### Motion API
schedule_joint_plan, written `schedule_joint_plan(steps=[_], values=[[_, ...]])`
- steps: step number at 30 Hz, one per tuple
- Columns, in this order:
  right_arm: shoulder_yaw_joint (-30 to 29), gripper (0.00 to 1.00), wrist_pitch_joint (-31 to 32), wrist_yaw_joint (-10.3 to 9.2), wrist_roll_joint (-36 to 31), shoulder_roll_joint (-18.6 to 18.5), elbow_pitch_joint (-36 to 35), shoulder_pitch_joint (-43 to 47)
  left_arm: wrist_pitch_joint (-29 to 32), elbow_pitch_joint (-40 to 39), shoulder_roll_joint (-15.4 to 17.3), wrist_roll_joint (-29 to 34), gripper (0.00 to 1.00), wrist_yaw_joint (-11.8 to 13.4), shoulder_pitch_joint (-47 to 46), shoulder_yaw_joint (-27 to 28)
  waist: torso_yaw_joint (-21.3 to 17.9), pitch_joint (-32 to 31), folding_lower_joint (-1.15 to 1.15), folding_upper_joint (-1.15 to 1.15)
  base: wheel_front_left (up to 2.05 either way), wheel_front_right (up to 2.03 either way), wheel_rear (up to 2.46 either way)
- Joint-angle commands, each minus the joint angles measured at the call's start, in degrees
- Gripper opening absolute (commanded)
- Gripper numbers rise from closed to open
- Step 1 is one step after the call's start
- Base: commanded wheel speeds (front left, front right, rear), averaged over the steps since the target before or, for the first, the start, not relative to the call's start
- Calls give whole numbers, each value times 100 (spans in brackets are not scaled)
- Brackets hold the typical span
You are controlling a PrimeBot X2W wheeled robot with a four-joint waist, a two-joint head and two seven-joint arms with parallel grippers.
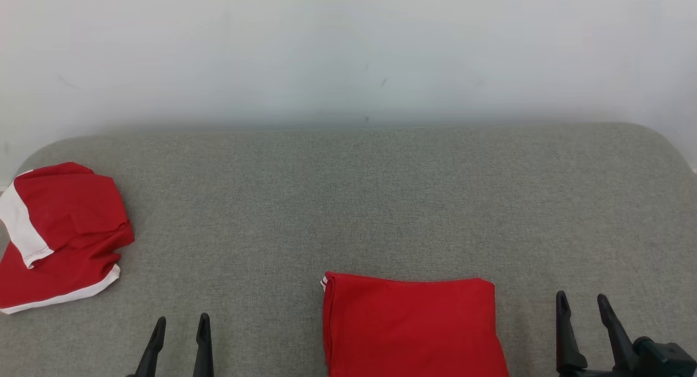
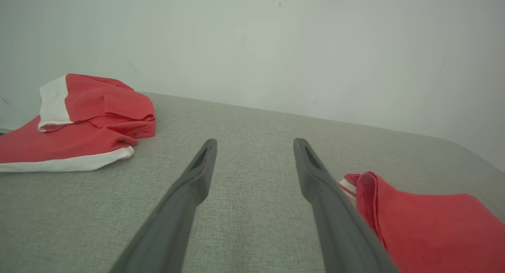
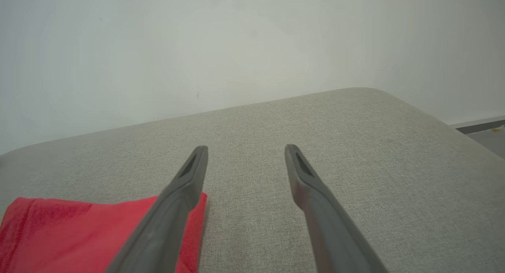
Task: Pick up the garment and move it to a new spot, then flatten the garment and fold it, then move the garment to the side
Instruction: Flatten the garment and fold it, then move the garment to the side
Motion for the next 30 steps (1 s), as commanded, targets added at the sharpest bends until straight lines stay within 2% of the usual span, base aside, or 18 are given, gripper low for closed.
schedule_joint_plan(steps=[1, 26, 28, 30], values=[[5, 100, 13, -14, -39, 4, 21, -39, -12, 5, -9, 63, 100, -6, 50, 21, 10, -6, 1, 0, 0, 0, 0], [217, 100, 417, -14, -143, 1, -88, -203, -12, 200, -52, -53, 100, -7, -15, -24, 43, 111, 1, 0, 0, 0, 0], [220, 100, 533, -14, -187, 2, -123, -196, -12, 202, -53, -53, 100, -7, -21, -25, 52, 119, 1, 0, 0, 0, 0], [214, 100, 957, -14, -113, 2, -99, -127, -12, 197, -58, -46, 100, -7, -22, -20, 58, 125, 1, 0, 0, 0, 0]])
